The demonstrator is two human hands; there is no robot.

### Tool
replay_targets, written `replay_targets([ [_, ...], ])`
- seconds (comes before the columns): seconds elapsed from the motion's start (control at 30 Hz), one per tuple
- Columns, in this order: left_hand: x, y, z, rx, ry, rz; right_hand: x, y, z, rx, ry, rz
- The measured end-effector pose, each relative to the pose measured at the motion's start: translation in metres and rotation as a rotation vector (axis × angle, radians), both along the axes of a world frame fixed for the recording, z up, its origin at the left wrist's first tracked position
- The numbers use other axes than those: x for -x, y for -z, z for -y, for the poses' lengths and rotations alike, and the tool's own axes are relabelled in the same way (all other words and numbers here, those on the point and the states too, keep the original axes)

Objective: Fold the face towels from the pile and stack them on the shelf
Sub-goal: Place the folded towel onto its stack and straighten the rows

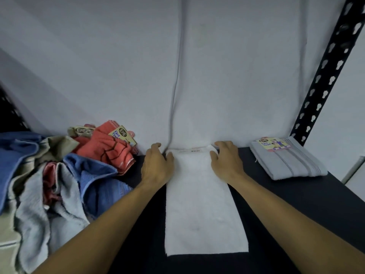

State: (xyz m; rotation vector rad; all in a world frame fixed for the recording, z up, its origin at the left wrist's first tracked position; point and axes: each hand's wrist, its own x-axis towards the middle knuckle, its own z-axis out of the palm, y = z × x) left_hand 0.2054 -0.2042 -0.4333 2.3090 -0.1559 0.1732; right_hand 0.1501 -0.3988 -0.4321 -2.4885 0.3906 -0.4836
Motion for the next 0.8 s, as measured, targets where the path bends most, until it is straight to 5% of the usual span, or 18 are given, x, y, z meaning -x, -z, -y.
replay_targets([
  [0.13, 0.052, -0.002, -0.011, -0.16, 0.302, 0.185, 0.062, 0.0, -0.021, 0.108, -0.177, -0.032],
  [0.4, 0.123, 0.024, -0.041, -0.573, 0.585, -0.031, 0.135, 0.023, -0.037, 0.147, -0.321, -0.329],
  [0.63, 0.165, 0.026, -0.046, -0.588, 0.598, -0.023, 0.178, 0.023, -0.036, 0.246, -0.388, -0.381],
  [0.8, 0.177, 0.011, -0.061, -0.445, 0.6, 0.138, 0.203, 0.014, -0.009, -0.059, -0.304, -0.134],
])
